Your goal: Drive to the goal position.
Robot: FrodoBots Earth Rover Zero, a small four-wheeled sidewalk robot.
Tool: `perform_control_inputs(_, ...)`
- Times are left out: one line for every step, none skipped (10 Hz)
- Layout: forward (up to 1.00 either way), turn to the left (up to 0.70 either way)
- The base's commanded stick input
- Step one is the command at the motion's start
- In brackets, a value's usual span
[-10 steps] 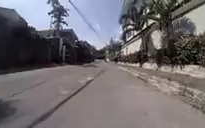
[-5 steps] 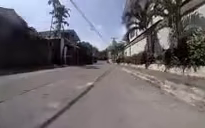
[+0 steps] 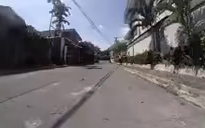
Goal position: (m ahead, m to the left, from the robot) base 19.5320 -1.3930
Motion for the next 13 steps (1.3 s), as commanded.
perform_control_inputs(1.00,-0.40)
perform_control_inputs(1.00,-0.40)
perform_control_inputs(1.00,-0.40)
perform_control_inputs(1.00,-0.28)
perform_control_inputs(1.00,-0.12)
perform_control_inputs(1.00,0.00)
perform_control_inputs(1.00,0.00)
perform_control_inputs(1.00,0.00)
perform_control_inputs(1.00,0.00)
perform_control_inputs(1.00,0.00)
perform_control_inputs(1.00,0.00)
perform_control_inputs(1.00,0.00)
perform_control_inputs(1.00,0.00)
